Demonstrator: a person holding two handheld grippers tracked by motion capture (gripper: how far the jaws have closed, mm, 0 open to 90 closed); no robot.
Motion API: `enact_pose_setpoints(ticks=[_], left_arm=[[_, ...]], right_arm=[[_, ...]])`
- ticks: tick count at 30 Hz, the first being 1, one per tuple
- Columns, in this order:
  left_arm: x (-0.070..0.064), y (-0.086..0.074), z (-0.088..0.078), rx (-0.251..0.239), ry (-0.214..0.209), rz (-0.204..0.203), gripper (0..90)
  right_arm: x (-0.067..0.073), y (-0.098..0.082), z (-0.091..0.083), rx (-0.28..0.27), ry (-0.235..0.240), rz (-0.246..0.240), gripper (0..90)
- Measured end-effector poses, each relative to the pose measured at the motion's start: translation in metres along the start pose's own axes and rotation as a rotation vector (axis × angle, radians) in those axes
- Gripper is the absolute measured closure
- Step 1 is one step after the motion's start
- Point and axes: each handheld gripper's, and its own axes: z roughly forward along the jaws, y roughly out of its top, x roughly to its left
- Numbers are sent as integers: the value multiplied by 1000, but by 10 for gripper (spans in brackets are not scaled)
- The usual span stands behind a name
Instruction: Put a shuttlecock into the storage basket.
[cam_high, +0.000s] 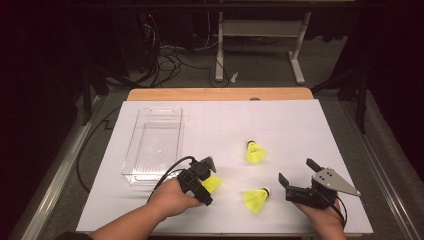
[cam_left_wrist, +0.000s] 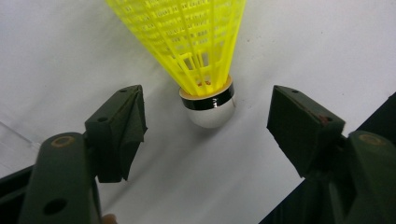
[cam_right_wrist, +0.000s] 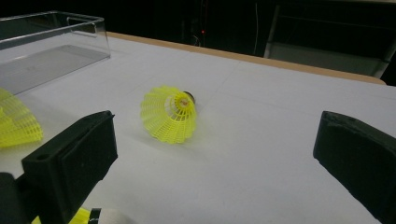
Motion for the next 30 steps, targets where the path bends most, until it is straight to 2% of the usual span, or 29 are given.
enact_pose_setpoints(ticks=[3,10,13,17,19,26,30], left_arm=[[1,-1,-1,1,1,11,322],[0,-1,0,2,-1,3,341],[5,2,0,-3,15,-12,344],[6,3,0,-1,10,-20,371],[7,3,0,7,1,-18,413],[2,1,4,11,-4,-12,437],[0,-1,7,16,-2,-6,483]], right_arm=[[-1,1,-2,-9,-4,5,2],[-1,0,-1,-5,-4,7,2],[-1,-1,0,-1,-3,9,2],[-2,-1,1,4,-2,9,3],[-2,-1,1,2,0,11,3],[-1,-1,0,-1,2,11,2],[-2,0,-1,-2,1,11,2]])
